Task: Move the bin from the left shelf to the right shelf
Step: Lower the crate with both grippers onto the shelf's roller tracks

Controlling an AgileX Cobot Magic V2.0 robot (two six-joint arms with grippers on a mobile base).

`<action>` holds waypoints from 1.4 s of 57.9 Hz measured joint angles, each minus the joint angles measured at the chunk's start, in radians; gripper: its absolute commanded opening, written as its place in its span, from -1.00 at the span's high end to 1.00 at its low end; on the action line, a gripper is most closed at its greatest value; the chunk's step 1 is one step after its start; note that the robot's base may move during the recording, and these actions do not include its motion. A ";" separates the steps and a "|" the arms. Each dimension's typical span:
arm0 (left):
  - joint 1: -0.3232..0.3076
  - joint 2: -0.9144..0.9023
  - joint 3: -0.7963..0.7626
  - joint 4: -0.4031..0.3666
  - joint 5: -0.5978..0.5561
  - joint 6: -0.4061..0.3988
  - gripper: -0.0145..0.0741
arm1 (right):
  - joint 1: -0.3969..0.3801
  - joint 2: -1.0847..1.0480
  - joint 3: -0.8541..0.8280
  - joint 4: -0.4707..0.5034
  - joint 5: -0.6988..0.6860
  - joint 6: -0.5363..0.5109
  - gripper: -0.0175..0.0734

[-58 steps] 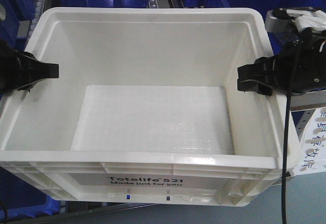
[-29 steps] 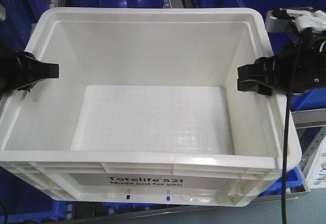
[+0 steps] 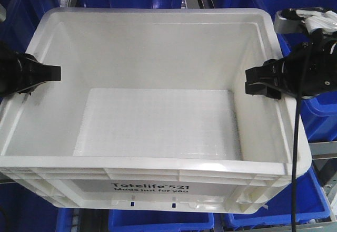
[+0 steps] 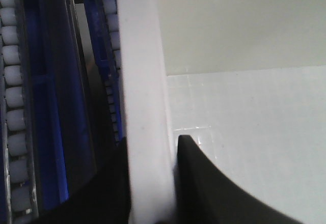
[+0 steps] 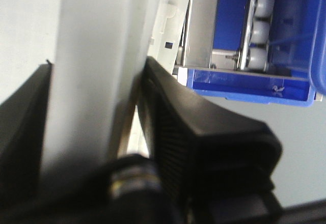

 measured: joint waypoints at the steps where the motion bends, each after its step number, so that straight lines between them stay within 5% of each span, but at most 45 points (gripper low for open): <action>1: 0.000 0.000 0.000 0.000 0.000 0.000 0.69 | 0.000 0.000 0.000 0.000 0.000 0.000 0.62; 81: 0.000 0.000 0.000 0.000 0.000 0.000 0.69 | 0.000 0.000 0.000 0.000 0.000 0.000 0.62</action>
